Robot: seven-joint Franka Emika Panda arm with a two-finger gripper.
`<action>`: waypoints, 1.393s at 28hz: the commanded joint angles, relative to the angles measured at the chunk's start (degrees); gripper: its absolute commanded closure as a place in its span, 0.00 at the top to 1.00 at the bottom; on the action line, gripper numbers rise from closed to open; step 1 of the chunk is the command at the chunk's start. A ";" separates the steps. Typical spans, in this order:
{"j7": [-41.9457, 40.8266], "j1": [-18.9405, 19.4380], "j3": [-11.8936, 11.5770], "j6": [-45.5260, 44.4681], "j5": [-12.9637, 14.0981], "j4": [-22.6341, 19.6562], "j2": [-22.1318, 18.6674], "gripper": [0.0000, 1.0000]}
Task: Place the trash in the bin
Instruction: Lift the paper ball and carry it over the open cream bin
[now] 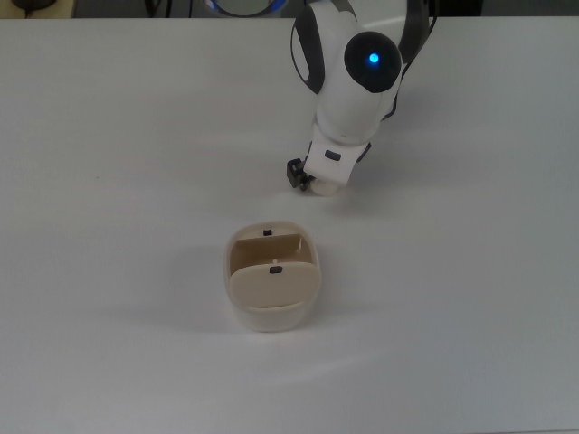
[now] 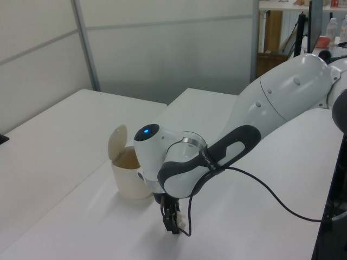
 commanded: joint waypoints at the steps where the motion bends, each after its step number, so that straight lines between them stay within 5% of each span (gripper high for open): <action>1: 1.55 0.39 -0.39 -0.24 -1.13 0.04 -1.44 0.30; 18: 1.63 -3.04 -1.45 -0.51 -0.34 8.81 -5.92 0.32; 22: 1.81 -5.50 -1.71 4.76 -0.16 13.56 -4.87 0.35; 28: 1.90 -6.73 -1.80 12.93 -0.25 15.15 -3.28 0.37; 31: 2.51 -7.61 -1.80 15.49 -0.25 14.98 -2.67 0.49; 34: 4.79 -7.96 -1.80 16.90 -0.42 15.06 -1.70 1.00; 39: 5.94 -8.05 -1.80 16.55 -0.86 14.89 -1.53 1.00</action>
